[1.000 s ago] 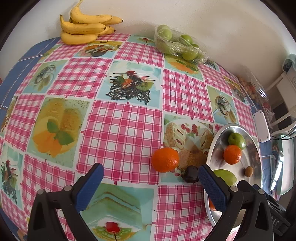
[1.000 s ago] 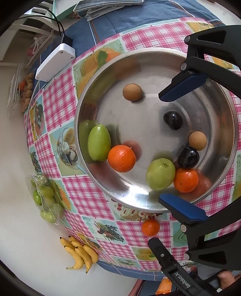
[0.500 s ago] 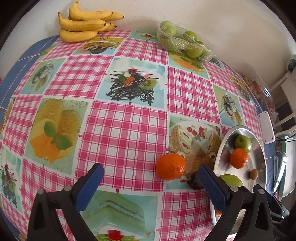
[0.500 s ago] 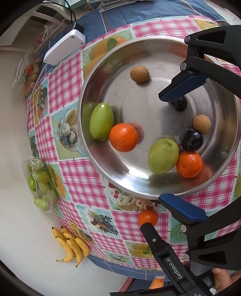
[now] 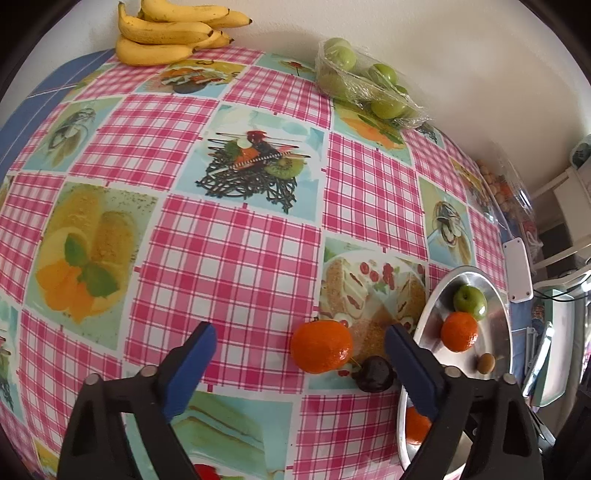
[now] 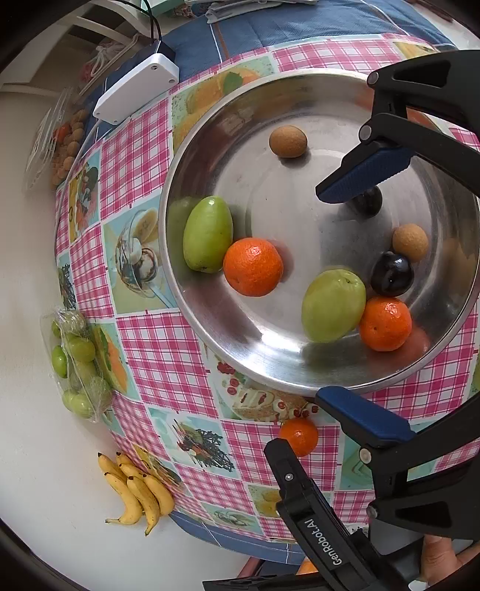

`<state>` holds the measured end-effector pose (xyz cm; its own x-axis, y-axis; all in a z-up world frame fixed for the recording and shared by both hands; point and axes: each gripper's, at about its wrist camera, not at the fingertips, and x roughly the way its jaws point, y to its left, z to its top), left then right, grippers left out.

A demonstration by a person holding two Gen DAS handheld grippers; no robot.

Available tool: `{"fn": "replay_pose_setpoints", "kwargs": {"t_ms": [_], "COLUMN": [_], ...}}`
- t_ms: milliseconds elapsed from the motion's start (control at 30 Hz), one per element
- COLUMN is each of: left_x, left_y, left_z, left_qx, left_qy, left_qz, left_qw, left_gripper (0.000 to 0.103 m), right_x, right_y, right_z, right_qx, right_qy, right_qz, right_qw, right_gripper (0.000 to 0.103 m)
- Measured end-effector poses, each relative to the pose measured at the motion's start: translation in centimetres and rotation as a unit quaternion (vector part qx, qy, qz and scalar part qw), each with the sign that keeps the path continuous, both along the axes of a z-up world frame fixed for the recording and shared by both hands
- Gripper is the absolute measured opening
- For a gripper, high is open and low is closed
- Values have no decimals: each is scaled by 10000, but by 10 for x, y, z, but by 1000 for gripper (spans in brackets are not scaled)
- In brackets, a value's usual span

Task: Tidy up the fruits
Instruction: 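Close the left tool on a tangerine beside the bowl, then lift the tangerine with the left tool while the right tool grasps a black plum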

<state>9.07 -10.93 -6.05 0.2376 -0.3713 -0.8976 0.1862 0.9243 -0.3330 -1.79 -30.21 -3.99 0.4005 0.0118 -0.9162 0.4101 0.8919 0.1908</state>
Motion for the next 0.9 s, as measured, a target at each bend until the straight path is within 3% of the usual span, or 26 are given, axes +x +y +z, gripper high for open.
{"fn": "replay_pose_setpoints", "kwargs": {"t_ms": [100, 300, 467, 900], "left_x": [0, -1, 0, -4], "left_y": [0, -1, 0, 11], "left_z": [-3, -7, -10, -6], "left_qx": [-74, -163, -371, -366], "left_qy": [101, 234, 410, 546], "left_qz": [33, -20, -79, -31], "left_qw": [9999, 9996, 9984, 9978], "left_gripper": [88, 71, 40, 40], "right_x": [0, -1, -3, -3], "right_y": [1, 0, -3, 2], "right_z": [1, 0, -1, -3], "right_qx": [8, 31, 37, 70], "right_qy": [3, 23, 44, 57], "right_qz": [-12, -82, -144, -29], "right_qw": [10000, 10000, 9999, 10000], "right_gripper": [99, 99, 99, 99]}}
